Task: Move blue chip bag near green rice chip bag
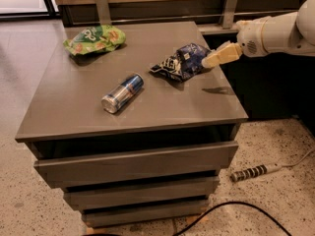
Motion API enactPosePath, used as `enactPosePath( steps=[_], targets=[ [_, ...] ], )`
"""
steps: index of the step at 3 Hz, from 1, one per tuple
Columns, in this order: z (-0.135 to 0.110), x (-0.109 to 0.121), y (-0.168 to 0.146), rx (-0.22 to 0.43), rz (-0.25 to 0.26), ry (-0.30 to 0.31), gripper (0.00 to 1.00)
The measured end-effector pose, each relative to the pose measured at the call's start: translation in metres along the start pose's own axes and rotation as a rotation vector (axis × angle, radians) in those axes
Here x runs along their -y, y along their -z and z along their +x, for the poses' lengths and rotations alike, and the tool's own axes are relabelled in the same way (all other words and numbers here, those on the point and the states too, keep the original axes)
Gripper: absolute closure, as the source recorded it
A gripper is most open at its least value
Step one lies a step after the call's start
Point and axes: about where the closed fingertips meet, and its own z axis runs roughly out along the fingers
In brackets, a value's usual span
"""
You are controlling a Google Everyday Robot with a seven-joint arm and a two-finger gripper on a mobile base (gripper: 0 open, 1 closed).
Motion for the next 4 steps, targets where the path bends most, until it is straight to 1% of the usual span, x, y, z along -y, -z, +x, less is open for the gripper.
enactPosePath(
  steps=[1, 2, 3, 4],
  targets=[
    [0.011, 0.008, -0.024, 0.003, -0.028, -0.038, 0.00],
    [0.019, 0.017, -0.039, -0.003, -0.044, -0.059, 0.00],
    [0.026, 0.020, -0.051, -0.007, -0.074, -0.072, 0.00],
    [0.031, 0.015, -0.066, 0.000, -0.139, -0.076, 0.14]
  ],
)
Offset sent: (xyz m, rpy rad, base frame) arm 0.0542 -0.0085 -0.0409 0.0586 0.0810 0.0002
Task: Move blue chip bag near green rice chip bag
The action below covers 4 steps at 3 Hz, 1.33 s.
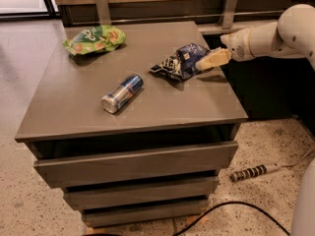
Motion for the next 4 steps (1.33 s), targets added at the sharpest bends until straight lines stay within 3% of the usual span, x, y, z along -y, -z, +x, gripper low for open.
enactPosePath(
  steps=[2, 3, 4],
  targets=[
    [0.003, -0.017, -0.022, 0.031, -0.128, 0.003, 0.61],
    [-0.002, -0.021, -0.027, 0.062, -0.141, -0.003, 0.84],
    [-0.014, -0.023, -0.033, 0.089, -0.113, -0.013, 1.00]
  ],
)
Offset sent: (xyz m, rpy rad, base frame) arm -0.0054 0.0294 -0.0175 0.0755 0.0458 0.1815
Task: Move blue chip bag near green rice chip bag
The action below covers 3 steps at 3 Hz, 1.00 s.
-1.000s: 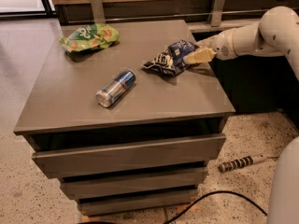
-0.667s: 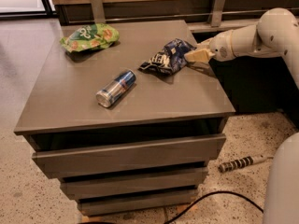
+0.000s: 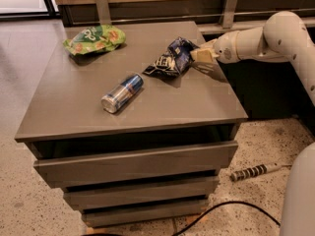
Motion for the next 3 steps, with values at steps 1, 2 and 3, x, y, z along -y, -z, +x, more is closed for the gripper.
enactPosePath(
  steps=[1, 2, 3],
  targets=[
    [-0.018, 0.013, -0.013, 0.021, 0.122, -0.011, 1.00],
    [-0.037, 0.033, -0.026, 0.024, 0.241, 0.000, 1.00],
    [-0.058, 0.052, -0.053, 0.024, 0.314, 0.016, 1.00]
  ],
)
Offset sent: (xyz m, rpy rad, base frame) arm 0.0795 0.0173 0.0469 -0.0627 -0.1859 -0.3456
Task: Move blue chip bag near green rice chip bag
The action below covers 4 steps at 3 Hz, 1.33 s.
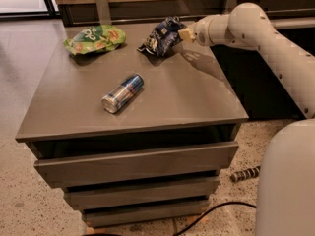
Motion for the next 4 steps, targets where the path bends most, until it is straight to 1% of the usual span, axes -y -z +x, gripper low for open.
enactPosePath(
  steps=[1, 2, 3, 4],
  targets=[
    [-0.010, -0.005, -0.026, 0.005, 0.001, 0.006, 1.00],
    [-0.015, -0.015, -0.046, 0.009, -0.013, 0.006, 1.00],
    [-0.022, -0.029, -0.065, 0.023, -0.043, -0.002, 0.98],
    [-0.024, -0.040, -0.072, 0.022, -0.076, -0.014, 0.77]
  ],
)
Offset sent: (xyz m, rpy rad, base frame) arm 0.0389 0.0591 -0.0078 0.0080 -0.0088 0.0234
